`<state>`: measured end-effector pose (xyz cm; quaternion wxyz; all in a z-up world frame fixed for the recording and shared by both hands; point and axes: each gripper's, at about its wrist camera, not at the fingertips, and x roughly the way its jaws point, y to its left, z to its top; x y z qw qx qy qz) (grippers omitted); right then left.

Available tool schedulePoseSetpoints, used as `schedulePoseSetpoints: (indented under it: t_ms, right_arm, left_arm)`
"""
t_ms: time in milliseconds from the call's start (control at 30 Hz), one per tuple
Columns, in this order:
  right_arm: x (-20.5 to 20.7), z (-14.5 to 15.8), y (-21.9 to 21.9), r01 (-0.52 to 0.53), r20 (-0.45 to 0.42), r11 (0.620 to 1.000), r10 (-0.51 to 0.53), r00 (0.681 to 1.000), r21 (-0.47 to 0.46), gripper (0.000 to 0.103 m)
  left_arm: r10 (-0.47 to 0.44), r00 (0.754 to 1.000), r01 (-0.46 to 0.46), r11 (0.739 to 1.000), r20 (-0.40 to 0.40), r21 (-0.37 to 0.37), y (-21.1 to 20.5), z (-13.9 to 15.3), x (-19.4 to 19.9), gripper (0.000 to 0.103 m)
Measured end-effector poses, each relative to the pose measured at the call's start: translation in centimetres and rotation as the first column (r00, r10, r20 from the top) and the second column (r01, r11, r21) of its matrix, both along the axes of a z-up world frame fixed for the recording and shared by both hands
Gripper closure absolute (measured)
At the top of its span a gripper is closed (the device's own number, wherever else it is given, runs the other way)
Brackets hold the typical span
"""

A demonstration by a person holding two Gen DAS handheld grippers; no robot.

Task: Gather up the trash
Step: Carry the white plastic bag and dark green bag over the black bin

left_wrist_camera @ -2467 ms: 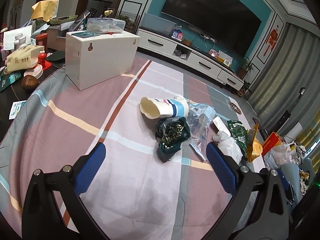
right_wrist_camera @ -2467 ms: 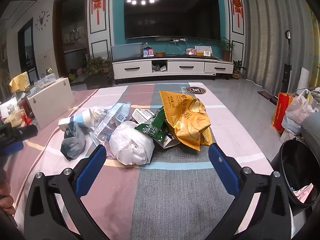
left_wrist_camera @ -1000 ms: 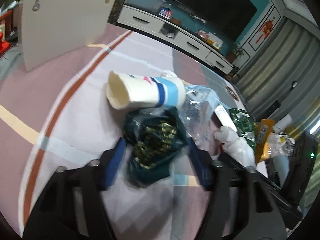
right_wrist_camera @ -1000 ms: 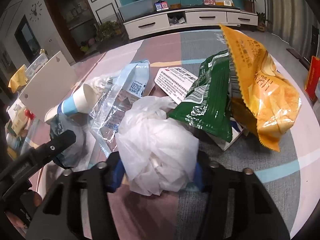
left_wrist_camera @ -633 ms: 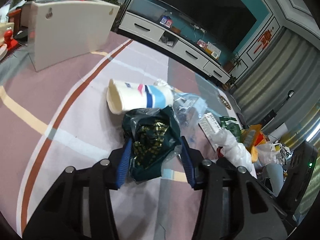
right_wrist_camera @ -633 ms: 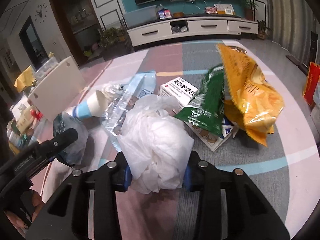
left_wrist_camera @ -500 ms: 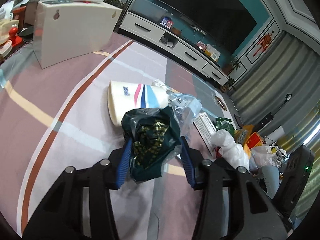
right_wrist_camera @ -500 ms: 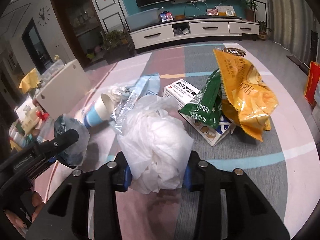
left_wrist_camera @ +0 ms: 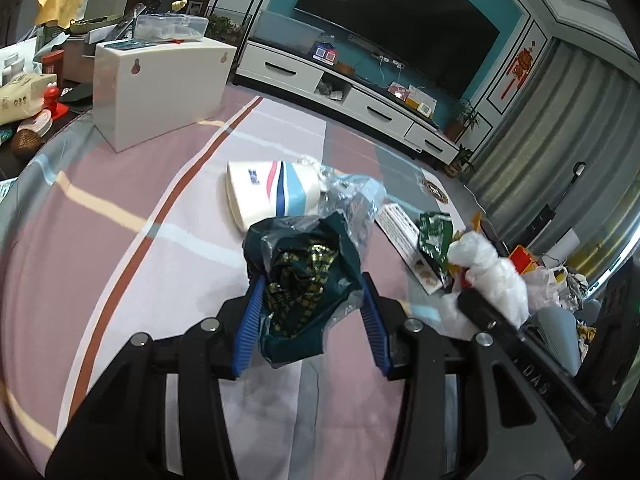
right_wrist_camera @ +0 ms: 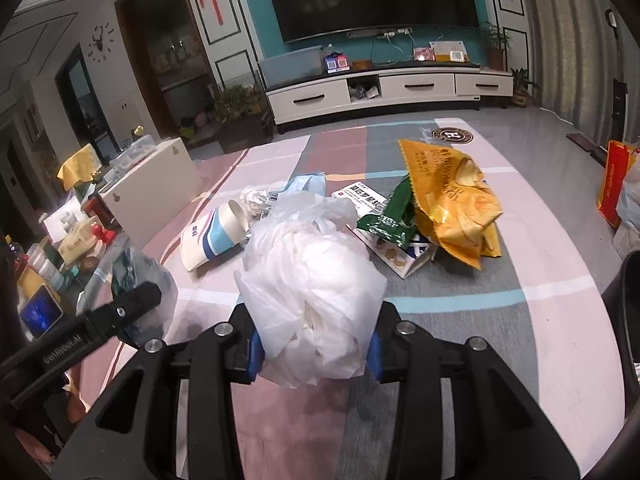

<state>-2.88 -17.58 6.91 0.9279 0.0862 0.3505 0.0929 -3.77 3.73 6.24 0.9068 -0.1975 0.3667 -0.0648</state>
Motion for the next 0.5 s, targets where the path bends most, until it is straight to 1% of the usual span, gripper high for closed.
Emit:
schedulePoseSetpoints:
  t_ms: [167, 200, 267, 333, 500]
  right_arm:
    - [-1.3, 1.4, -0.5, 0.0, 0.039, 1.0, 0.0, 0.999, -0.006, 0.063]
    - [-1.5, 1.7, -0.7, -0.002, 0.044, 1.0, 0.002, 0.999, -0.005, 0.063]
    - [-1.8, 2.3, -0.9, -0.004, 0.052, 1.0, 0.004, 0.999, -0.001, 0.063]
    - [-2.2, 3.1, -1.1, -0.004, 0.064, 1.0, 0.004, 0.998, 0.002, 0.063]
    - [-4.0, 5.6, -2.5, 0.012, 0.118, 1.0, -0.01, 0.993, -0.012, 0.063]
  left_arm:
    - [0.0, 1.0, 0.0, 1.0, 0.012, -0.009, -0.3, 0.7, -1.1, 0.055]
    - [0.024, 1.0, -0.023, 0.999, 0.019, -0.024, -0.2, 1.1, -1.3, 0.055]
    - [0.034, 0.999, -0.033, 0.998, 0.023, -0.051, -0.3, 1.5, -2.0, 0.055]
    - [0.04, 0.999, -0.037, 0.995, 0.035, -0.096, -0.5, 2.3, -2.9, 0.055]
    - [0.044, 0.996, -0.038, 0.995, 0.072, -0.087, -2.0, 4.5, -4.6, 0.055]
